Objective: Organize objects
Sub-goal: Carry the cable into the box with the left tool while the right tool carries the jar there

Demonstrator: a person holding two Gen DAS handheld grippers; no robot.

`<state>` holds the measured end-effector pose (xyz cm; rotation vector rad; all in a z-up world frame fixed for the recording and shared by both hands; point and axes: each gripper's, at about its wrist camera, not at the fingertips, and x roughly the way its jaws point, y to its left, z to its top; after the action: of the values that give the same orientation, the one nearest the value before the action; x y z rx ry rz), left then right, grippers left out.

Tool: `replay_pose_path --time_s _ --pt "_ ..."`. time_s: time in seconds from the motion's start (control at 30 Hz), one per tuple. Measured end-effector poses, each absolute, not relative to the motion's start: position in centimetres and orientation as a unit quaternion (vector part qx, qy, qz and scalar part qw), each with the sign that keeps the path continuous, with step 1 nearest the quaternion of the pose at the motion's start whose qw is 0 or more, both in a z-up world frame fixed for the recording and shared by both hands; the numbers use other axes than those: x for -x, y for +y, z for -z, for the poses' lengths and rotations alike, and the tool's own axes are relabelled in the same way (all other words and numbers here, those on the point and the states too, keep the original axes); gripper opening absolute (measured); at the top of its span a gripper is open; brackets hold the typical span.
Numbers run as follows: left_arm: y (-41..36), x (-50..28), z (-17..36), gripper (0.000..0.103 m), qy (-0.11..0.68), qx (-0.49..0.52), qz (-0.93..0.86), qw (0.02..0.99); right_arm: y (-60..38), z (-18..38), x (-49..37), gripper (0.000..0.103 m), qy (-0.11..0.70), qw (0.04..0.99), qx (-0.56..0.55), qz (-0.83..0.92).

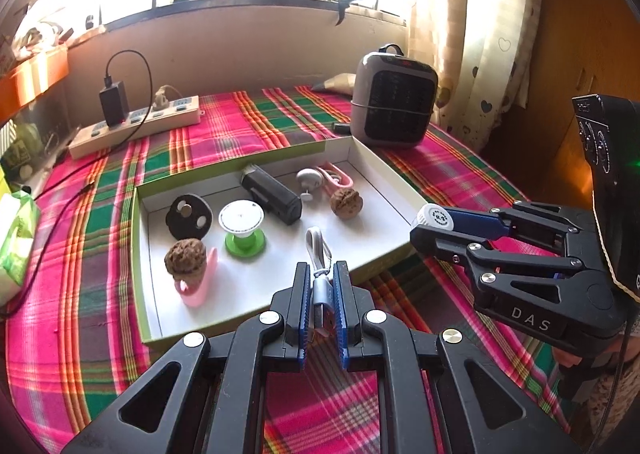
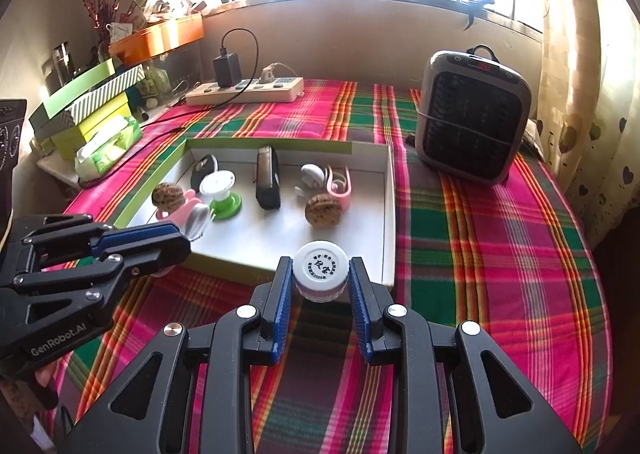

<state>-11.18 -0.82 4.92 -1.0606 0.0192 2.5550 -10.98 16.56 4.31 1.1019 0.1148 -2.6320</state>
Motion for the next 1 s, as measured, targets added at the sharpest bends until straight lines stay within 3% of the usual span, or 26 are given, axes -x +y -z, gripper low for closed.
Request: replay_pose_path --time_s 1.0 --pt "-0.9 15.1 -2.8 0.009 -0.007 0.411 -0.894 0.177 14.9 -2.3 16.0 0.029 0.061 0.143 -0.427 0.891"
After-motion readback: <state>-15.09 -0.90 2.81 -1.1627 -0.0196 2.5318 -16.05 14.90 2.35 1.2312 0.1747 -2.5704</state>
